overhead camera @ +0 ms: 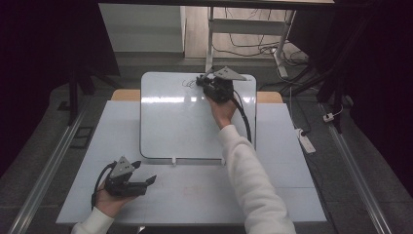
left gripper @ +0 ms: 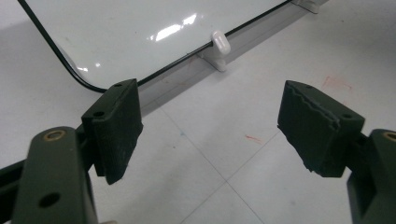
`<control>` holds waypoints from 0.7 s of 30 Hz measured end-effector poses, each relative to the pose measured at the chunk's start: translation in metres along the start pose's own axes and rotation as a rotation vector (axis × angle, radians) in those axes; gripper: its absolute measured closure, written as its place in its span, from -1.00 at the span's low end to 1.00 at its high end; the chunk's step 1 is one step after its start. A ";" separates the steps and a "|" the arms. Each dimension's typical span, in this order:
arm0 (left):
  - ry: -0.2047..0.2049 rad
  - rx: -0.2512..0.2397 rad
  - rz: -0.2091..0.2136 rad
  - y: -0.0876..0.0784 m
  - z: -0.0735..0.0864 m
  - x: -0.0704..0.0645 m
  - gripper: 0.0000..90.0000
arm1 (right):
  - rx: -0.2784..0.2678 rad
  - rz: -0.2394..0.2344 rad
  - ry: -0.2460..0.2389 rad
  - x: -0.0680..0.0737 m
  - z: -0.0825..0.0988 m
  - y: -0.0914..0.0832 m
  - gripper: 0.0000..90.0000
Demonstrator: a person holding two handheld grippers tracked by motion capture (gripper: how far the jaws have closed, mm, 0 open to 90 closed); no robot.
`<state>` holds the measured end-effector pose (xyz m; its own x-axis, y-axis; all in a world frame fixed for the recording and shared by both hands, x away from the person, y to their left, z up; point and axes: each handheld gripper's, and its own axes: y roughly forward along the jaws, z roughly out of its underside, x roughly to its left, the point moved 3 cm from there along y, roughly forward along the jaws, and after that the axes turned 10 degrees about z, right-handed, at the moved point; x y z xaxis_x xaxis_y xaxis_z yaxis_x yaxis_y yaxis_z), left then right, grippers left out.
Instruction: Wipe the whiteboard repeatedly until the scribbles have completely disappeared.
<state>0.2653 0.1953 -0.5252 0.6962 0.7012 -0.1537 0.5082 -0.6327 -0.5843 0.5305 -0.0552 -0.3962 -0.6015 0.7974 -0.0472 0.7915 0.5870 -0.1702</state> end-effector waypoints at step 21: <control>-0.001 -0.001 0.001 -0.001 0.001 0.001 -0.50 | -0.031 0.006 0.003 0.010 -0.004 0.012 0.73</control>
<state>0.2651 0.1963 -0.5253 0.6962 0.7010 -0.1546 0.5081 -0.6333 -0.5838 0.5348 -0.0396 -0.3953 -0.5962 0.8015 -0.0455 0.7983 0.5859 -0.1397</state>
